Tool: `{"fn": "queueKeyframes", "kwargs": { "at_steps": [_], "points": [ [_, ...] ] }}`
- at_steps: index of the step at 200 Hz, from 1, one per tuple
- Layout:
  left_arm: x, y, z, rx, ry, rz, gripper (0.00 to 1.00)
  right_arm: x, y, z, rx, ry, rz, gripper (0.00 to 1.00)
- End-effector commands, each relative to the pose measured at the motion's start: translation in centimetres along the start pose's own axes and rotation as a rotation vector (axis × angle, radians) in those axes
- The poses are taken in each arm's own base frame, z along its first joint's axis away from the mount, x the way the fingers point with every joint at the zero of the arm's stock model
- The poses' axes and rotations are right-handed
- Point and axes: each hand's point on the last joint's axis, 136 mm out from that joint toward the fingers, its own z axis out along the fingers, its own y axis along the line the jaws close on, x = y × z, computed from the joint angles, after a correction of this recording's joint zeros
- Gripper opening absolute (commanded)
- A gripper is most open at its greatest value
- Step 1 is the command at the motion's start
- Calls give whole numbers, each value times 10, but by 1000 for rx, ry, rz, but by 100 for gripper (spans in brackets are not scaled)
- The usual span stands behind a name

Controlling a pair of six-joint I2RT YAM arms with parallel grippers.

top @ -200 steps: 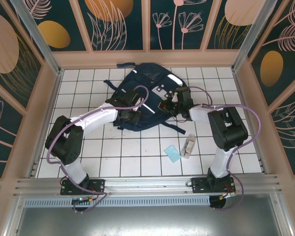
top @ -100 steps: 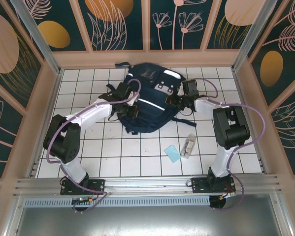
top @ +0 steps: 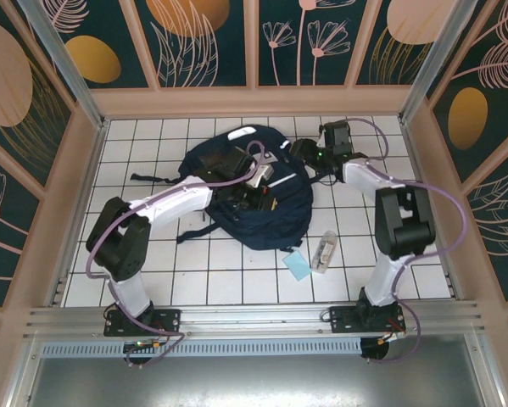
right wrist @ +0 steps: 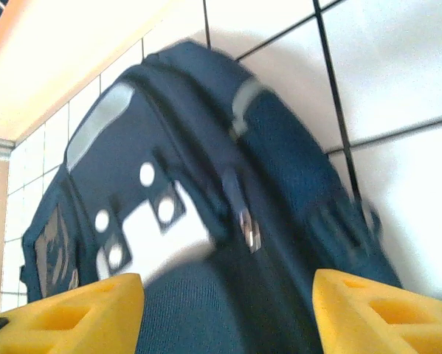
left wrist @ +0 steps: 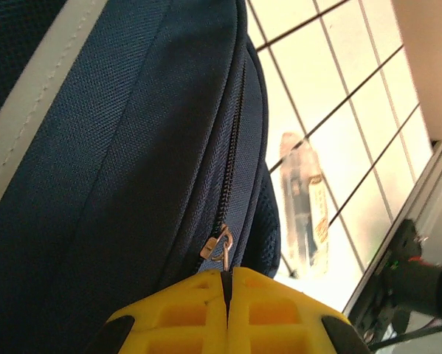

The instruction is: Pack the student bag

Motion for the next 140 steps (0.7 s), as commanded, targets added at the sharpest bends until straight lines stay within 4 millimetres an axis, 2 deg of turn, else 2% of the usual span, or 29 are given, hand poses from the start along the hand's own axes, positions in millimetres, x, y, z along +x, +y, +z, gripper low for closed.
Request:
{"fn": "queueKeyframes", "kwargs": {
  "at_steps": [1, 27, 57, 88, 116, 128, 140],
  "points": [
    [-45, -34, 3, 150, -115, 32, 0, 3, 10, -46, -10, -47, 27, 64],
    [-58, -40, 3, 167, -157, 49, 0, 33, 13, -70, -63, -1, 93, 64],
    [-60, -42, 3, 186, -173, 34, 0, 61, 3, -74, -66, 30, 176, 65],
    [-55, -49, 4, 206, -166, 45, 0, 78, -5, -48, -87, 82, 242, 65],
    [-38, -58, 9, 215, -117, 80, 0, 76, -2, -20, -117, 100, 256, 61],
    [-31, -60, 9, 223, -99, 90, 0, 76, -1, -10, -128, 99, 258, 53],
    [-26, -60, 8, 228, -89, 92, 0, 75, -4, -4, -123, 88, 267, 36]
  ]
}}
